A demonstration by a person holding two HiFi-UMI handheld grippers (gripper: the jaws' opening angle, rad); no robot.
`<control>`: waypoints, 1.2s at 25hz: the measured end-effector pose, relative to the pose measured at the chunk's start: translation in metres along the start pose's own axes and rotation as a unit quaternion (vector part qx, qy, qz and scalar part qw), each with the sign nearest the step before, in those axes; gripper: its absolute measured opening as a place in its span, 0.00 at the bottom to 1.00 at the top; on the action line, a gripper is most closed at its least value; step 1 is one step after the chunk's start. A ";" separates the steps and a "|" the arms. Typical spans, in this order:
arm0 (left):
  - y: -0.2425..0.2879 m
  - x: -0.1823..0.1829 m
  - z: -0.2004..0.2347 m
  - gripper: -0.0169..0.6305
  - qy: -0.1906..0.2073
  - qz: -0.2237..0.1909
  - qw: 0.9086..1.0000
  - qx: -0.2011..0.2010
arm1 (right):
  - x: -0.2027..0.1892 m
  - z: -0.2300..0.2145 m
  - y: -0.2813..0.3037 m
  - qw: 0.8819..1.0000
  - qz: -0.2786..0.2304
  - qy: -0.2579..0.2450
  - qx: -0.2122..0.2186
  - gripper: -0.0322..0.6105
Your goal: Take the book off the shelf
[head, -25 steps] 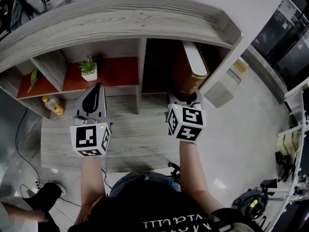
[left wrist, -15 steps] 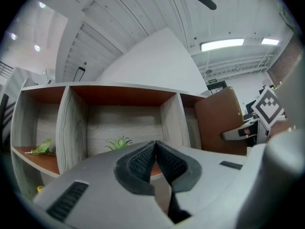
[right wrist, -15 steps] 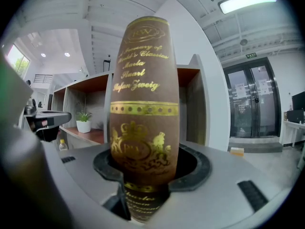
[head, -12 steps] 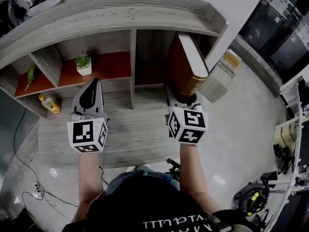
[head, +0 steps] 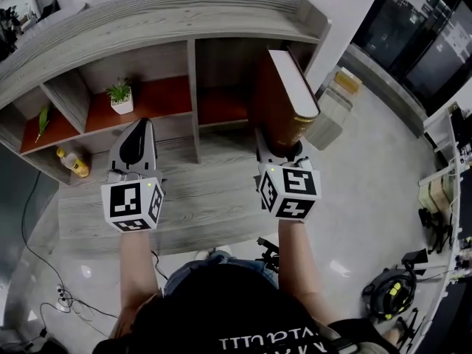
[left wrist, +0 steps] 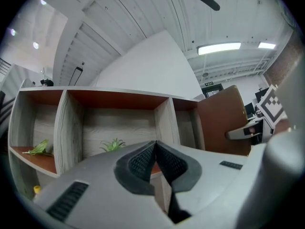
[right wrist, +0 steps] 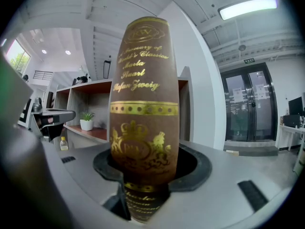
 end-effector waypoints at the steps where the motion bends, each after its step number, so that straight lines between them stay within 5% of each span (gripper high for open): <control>1: 0.000 0.000 -0.002 0.05 0.000 -0.001 1.000 -0.003 | 0.000 0.000 -0.002 1.000 0.000 -0.001 0.000 0.42; 30: -0.006 0.022 -0.069 0.05 -0.015 -0.026 0.996 -0.081 | -0.002 -0.042 -0.080 0.995 0.019 -0.013 -0.098 0.42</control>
Point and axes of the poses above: the fingertips, and each gripper's own axes: y forward along the fingers, z to its left, x out of its top, the point moved 1 cm from there along -y, backward along the fingers, and after that the axes turned 13 degrees about x, right-handed, at the moved point
